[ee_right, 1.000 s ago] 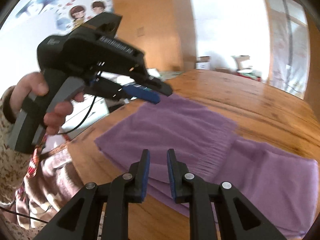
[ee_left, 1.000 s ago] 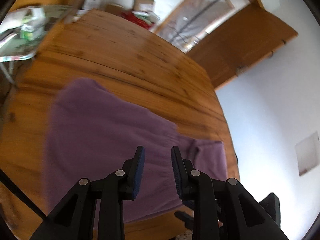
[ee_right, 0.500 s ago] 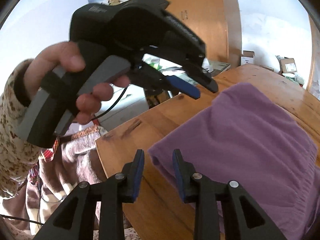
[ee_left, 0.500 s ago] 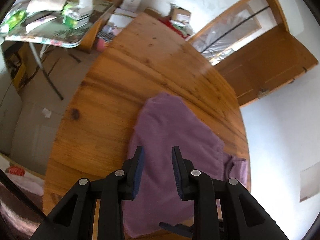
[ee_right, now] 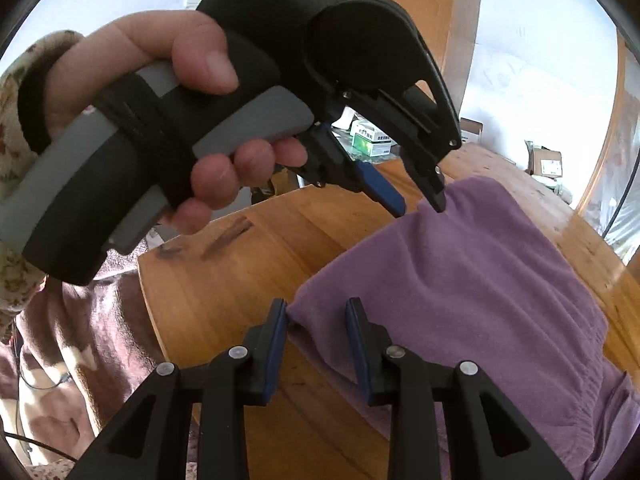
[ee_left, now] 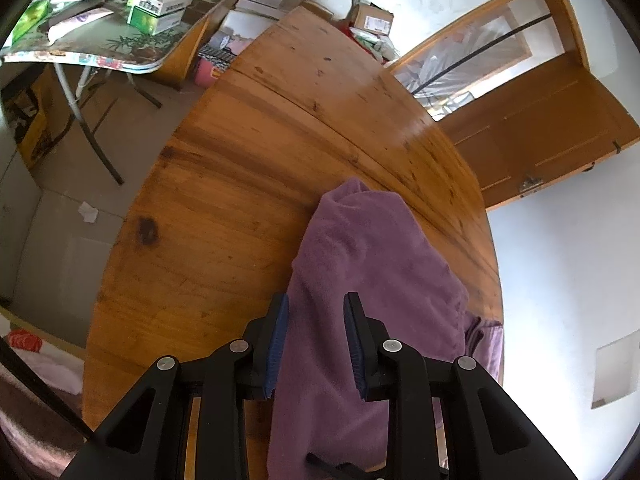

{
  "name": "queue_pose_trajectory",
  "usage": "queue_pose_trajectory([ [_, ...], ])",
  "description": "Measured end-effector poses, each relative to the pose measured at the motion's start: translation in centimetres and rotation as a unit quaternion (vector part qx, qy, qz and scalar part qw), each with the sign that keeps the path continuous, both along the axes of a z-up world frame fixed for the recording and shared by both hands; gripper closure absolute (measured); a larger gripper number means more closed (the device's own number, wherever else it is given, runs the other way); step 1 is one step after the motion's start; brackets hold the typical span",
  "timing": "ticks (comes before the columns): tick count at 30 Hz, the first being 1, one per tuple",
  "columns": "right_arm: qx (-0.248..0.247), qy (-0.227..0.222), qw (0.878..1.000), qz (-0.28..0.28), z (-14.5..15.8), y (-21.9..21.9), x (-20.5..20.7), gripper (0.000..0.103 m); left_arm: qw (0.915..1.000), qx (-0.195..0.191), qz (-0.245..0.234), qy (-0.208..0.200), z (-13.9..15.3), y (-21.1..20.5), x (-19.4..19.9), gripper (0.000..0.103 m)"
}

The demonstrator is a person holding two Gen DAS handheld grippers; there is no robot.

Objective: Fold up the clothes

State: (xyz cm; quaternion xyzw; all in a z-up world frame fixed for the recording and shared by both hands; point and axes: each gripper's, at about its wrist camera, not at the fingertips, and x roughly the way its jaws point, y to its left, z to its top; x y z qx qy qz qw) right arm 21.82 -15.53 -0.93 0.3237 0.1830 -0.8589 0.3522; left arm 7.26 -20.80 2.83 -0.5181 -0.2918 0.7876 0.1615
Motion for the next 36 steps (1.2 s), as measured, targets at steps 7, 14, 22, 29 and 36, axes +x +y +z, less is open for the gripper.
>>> queue_pose_trajectory([
  [7,-0.027,-0.028,0.999,-0.009,0.1,1.0,-1.1,0.08,1.0,0.0,-0.005,-0.002,-0.3,0.2,-0.8,0.073],
  [14,-0.04,-0.031,0.999,-0.009,0.3,1.6,-1.4,0.096,0.9999,-0.005,-0.008,0.006,0.1,0.2,-1.5,0.072],
  [22,-0.091,-0.004,0.996,-0.005,2.8,3.4,-0.9,0.096,0.9999,0.008,-0.014,0.005,-0.2,0.2,-2.2,0.066],
  [29,-0.114,-0.008,0.993,0.001,3.2,4.2,-0.7,0.096,0.9993,0.028,-0.02,-0.016,-1.0,0.9,-3.1,0.065],
  [36,-0.133,0.002,0.991,-0.004,4.3,6.0,-0.4,0.096,0.998,0.063,-0.011,-0.003,0.1,1.6,-3.4,0.065],
])
